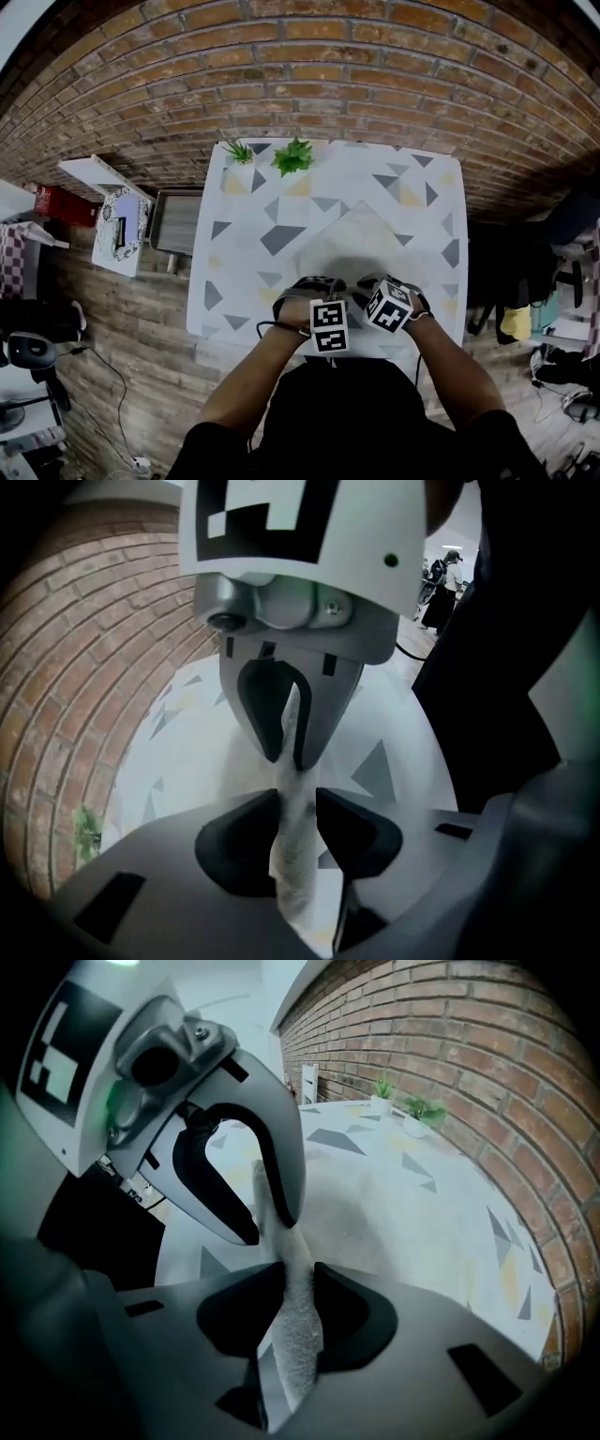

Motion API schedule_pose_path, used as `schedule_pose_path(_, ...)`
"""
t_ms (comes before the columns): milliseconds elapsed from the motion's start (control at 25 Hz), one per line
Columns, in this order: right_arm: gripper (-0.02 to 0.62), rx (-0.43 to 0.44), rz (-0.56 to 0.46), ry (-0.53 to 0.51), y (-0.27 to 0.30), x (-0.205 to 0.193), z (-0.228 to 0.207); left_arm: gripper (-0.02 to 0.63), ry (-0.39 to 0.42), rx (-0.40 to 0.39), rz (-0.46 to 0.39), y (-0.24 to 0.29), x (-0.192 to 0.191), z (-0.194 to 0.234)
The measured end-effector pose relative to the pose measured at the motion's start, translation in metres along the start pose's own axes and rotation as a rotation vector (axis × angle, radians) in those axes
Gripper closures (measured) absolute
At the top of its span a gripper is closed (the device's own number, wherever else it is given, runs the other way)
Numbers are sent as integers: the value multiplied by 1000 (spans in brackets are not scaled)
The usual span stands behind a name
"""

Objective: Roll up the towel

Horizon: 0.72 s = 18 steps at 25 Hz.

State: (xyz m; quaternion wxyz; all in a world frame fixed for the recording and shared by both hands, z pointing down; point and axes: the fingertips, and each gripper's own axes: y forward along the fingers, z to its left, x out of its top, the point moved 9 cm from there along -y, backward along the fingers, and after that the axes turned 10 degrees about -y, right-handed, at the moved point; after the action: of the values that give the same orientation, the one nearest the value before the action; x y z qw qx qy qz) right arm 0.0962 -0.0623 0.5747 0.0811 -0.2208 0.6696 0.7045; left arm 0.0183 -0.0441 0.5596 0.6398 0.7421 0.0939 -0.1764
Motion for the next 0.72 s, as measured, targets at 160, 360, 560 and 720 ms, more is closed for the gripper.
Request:
schedule_pose_path(160, 472, -21, -22, 9, -8, -1, 0, 468, -25, -18, 26, 10, -5, 4)
schedule_pose_path(360, 451, -33, -36, -47, -18, 2, 16, 468, -117, -86, 12, 15, -8, 16)
schedule_pose_path(560, 410, -57, 22, -83, -3, -1, 16, 466, -163, -62, -14, 6, -9, 28)
schedule_pose_path(720, 419, -65, 29, -80, 3, -1, 7, 466, -95, -7, -14, -3, -6, 24)
